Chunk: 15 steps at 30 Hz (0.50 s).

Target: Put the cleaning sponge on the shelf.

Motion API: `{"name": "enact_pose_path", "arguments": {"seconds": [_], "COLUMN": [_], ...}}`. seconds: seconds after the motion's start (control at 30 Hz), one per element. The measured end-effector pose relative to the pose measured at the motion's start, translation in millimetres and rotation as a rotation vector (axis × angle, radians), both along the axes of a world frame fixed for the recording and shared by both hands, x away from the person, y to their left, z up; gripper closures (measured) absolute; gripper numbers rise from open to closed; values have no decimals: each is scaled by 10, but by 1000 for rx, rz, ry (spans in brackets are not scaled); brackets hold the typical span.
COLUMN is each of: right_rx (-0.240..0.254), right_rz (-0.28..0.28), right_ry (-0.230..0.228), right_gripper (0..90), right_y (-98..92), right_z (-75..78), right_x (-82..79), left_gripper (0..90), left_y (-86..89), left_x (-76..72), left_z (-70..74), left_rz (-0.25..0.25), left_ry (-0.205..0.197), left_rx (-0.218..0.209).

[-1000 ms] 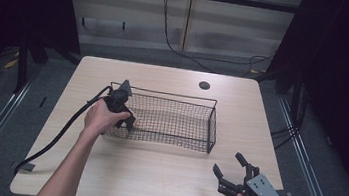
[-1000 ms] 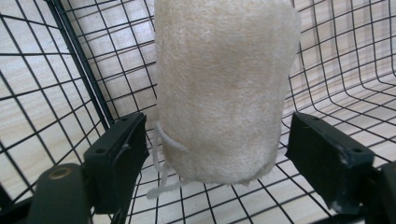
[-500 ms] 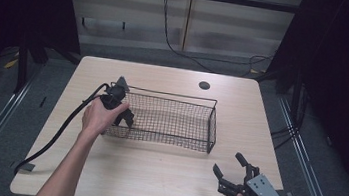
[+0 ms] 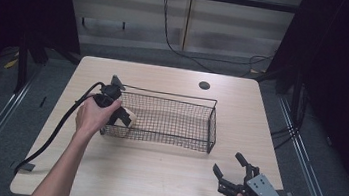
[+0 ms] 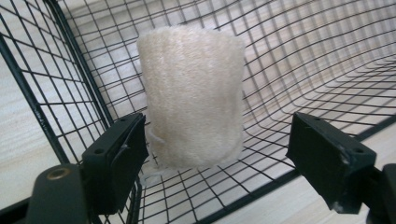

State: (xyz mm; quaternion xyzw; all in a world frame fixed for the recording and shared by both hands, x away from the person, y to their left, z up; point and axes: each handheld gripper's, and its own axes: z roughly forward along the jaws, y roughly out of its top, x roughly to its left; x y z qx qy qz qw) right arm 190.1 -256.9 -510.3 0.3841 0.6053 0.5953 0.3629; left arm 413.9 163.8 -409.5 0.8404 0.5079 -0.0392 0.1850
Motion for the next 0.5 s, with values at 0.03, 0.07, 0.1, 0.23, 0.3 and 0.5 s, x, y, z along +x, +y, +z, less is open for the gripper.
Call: {"name": "enact_pose_path", "arguments": {"seconds": [0.03, 0.07, 0.1, 0.23, 0.3, 0.5], "right_rx": [-2, -2, -4, -4, 0, -1], "right_rz": [2, 2, 1, 1, 0, 0], "right_ry": [0, 1, -1, 0, 0, -1], "right_gripper": [132, 132, 131, 131, 132, 132], "right_y": [-1, -1, -3, -3, 0, -1], "right_z": [0, 0, -1, -1, 0, 0], "right_x": [-1, -1, -1, 0, 0, 0], "left_gripper": [202, 202, 202, 188, 173, 193], "left_y": [6, 11, 13, 37, 45, 101], "left_x": [-5, -9, -17, -55, -76, -151], "left_z": [14, 20, 31, 83, 111, 206], "left_rz": [-9, -12, -11, -22, -41, -54], "left_ry": [-3, -11, -16, -49, -61, -126], "left_rx": [-5, -8, -11, -31, -58, -79]}}
